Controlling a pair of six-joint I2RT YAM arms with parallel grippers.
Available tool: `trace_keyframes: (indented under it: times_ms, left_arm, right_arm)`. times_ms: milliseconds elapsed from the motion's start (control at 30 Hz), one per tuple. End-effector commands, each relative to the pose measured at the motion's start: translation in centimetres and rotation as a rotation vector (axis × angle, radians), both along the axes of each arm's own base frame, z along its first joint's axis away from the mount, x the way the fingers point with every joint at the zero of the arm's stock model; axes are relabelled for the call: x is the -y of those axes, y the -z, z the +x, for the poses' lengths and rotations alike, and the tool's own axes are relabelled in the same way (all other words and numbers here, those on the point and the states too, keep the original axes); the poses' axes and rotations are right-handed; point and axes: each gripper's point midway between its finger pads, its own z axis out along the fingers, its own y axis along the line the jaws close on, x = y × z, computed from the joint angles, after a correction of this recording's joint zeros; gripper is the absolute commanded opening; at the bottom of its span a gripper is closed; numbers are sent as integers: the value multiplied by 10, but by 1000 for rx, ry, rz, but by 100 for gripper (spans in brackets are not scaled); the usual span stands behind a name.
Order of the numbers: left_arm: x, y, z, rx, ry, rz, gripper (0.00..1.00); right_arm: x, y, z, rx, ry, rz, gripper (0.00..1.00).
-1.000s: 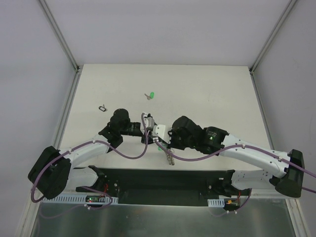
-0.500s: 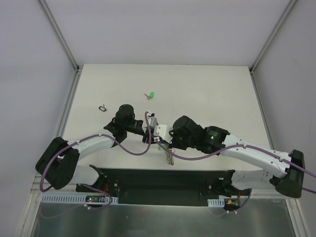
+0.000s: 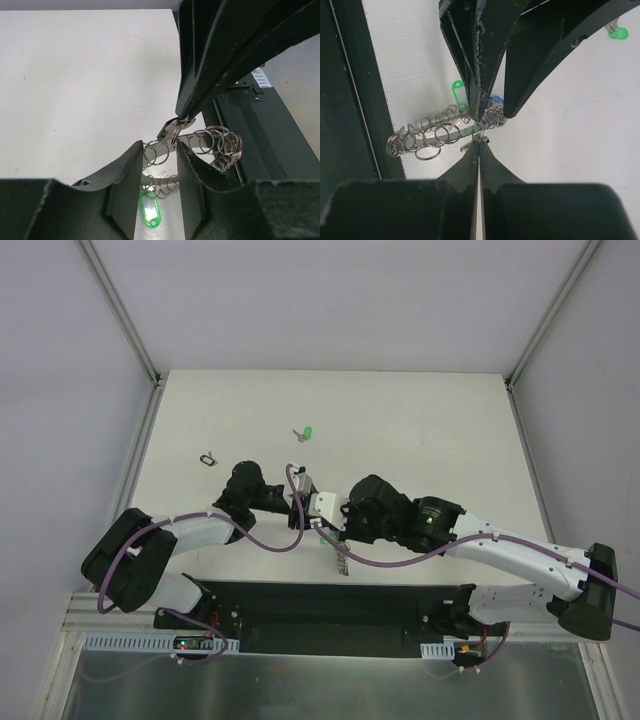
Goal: Put the keys on the keyring
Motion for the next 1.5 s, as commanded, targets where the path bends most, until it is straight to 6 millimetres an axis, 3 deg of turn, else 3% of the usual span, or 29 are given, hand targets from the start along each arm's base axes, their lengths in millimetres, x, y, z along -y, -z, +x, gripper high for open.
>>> trace_keyframes:
  times_ms: [0, 367, 1333, 1467]
  left_arm:
    - [-1, -21, -4, 41, 50, -75, 32]
    - [0, -23, -14, 16, 136, -66, 32]
    - [12, -15, -13, -24, 173, -34, 24]
    - [12, -16, -13, -21, 175, -33, 16]
  right_arm:
    - [-12, -26, 3, 45, -11, 96, 1]
    - [-12, -27, 3, 46, -12, 98, 1]
    - [-13, -29, 3, 45, -16, 100, 1]
    - [-14, -28, 3, 45, -17, 98, 1]
